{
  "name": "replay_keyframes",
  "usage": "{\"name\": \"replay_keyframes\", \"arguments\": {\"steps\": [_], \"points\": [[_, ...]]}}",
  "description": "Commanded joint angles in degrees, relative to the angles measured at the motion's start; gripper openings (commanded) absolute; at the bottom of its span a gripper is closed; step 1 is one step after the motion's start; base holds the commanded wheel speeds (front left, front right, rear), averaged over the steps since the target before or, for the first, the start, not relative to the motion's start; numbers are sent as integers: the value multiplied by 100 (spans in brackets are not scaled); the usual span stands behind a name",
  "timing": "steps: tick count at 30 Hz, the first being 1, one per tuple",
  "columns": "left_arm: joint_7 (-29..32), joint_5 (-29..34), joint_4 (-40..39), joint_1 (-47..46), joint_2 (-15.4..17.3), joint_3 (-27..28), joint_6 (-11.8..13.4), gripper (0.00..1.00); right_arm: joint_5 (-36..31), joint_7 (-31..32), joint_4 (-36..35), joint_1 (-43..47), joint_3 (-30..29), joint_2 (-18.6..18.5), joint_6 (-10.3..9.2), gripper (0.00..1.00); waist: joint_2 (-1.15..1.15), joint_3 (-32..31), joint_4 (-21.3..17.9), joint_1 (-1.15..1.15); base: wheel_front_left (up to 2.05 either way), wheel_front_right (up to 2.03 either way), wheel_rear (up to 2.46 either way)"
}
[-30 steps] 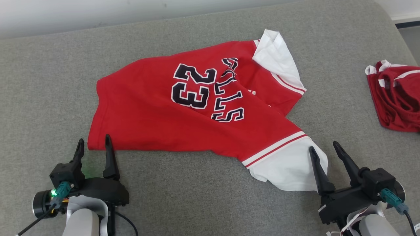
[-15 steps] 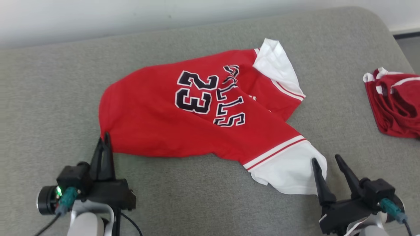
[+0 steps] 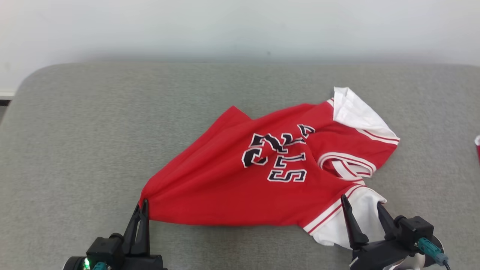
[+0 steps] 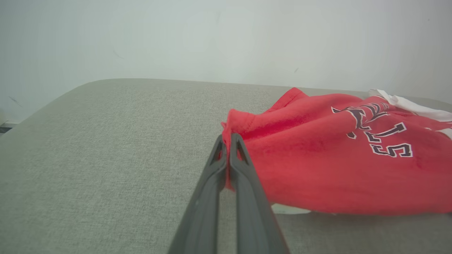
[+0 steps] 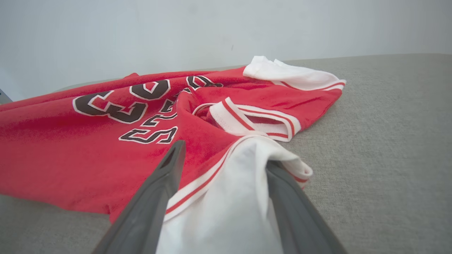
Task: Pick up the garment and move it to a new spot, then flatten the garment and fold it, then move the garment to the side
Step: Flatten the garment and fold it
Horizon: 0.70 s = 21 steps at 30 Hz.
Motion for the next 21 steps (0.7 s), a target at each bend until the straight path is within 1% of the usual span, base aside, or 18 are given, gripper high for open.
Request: {"name": "replay_keyframes", "arguments": {"steps": [1, 4, 9, 10, 14, 18, 19, 21], "points": [[-18, 56, 57, 90, 4, -14, -13, 0, -28, 3, -8, -47, 27, 33, -14, 100, 0, -244, 383, 1, 0, 0, 0], [-18, 72, 203, 28, 3, -31, 6, 0, 14, 3, -23, -130, 73, 21, -14, 100, 0, -159, 249, 1, 0, 0, 0], [-18, 77, 568, -247, 6, -11, 77, 0, 16, 3, -103, -241, 62, -44, -14, 100, 0, 58, -196, 1, 0, 0, 0], [-18, 72, 745, -402, 3, 13, 115, 0, 35, 2, -136, -291, 11, -92, -14, 100, 0, 172, -406, 1, 0, 0, 0], [-18, 182, 1147, -754, 10, 167, 249, 0, 55, 3, -187, -358, -69, -155, -14, 100, 0, 373, -822, 1, 0, 0, 0], [-18, 254, 1608, -1099, 66, 432, 412, 0, 67, 3, -220, -339, -217, -178, -14, 100, 0, 477, -1141, 1, 0, 0, 0], [-18, 254, 1608, -1099, 66, 432, 412, 0, 67, 3, -220, -339, -217, -178, -14, 100, 0, 477, -1141, 1, 0, 0, 0], [-18, 263, 1837, -1200, 108, 576, 489, 0, 73, 3, -222, -307, -285, -160, -14, 100, 0, 478, -1262, 1, 0, 0, 0]]}}
